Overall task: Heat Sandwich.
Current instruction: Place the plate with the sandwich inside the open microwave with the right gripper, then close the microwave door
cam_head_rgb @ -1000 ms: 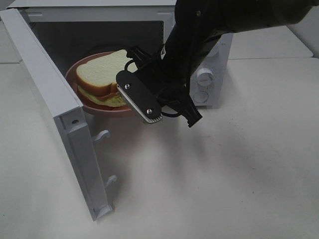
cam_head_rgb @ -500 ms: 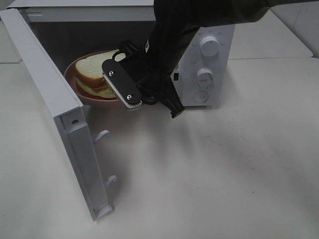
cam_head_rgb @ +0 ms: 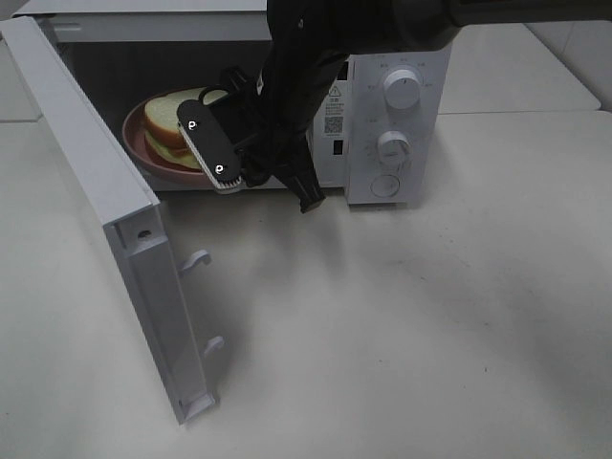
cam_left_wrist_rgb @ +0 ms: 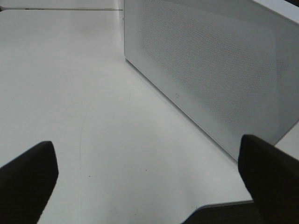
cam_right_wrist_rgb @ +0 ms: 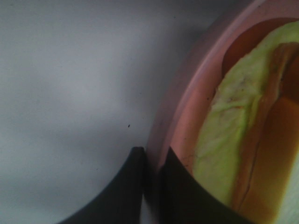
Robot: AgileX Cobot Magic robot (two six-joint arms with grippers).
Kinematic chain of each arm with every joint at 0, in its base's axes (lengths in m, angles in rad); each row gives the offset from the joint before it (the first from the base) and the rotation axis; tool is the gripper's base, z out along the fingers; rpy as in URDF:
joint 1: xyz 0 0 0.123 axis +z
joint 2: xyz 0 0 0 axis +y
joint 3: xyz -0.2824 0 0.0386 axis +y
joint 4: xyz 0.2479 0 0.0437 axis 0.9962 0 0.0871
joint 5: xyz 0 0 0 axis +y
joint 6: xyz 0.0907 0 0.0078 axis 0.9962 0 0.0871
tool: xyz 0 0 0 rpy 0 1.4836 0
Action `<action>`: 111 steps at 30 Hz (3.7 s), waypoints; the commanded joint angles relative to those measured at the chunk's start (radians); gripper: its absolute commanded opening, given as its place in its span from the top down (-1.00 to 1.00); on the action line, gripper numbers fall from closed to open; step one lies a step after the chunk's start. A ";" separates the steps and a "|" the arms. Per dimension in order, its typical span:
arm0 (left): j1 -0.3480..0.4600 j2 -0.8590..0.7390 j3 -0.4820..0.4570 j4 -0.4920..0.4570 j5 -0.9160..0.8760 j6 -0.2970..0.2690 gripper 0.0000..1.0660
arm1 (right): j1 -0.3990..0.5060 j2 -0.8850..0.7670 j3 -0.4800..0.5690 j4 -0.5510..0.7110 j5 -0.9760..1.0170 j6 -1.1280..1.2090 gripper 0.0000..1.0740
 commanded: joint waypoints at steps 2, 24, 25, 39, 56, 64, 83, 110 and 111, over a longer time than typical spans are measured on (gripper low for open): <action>-0.005 -0.015 0.001 -0.006 -0.005 -0.005 -0.83 | 0.001 0.035 -0.071 -0.061 -0.019 0.099 0.94; -0.005 -0.015 0.001 -0.006 -0.005 -0.005 -0.83 | 0.002 0.234 -0.369 -0.145 0.063 0.304 0.93; -0.005 -0.015 0.001 -0.006 -0.005 -0.005 -0.83 | 0.002 0.234 -0.369 -0.145 0.063 0.304 0.93; -0.005 -0.015 0.001 -0.006 -0.005 -0.005 -0.83 | 0.001 0.345 -0.511 -0.170 0.049 0.378 0.91; -0.005 -0.015 0.001 -0.006 -0.005 -0.005 -0.83 | 0.000 0.409 -0.581 -0.193 0.006 0.467 0.61; -0.005 -0.015 0.001 -0.006 -0.005 -0.005 -0.83 | 0.000 0.409 -0.581 -0.194 0.056 0.487 0.06; -0.005 -0.015 0.001 -0.006 -0.005 -0.005 -0.83 | 0.000 0.295 -0.439 -0.182 -0.046 0.583 -0.43; -0.005 -0.015 0.001 -0.006 -0.005 -0.005 -0.83 | 0.001 -0.040 0.144 -0.197 -0.310 0.583 -0.42; -0.005 -0.015 0.001 -0.006 -0.005 -0.005 -0.83 | 0.001 -0.068 0.192 -0.197 -0.321 0.583 -0.42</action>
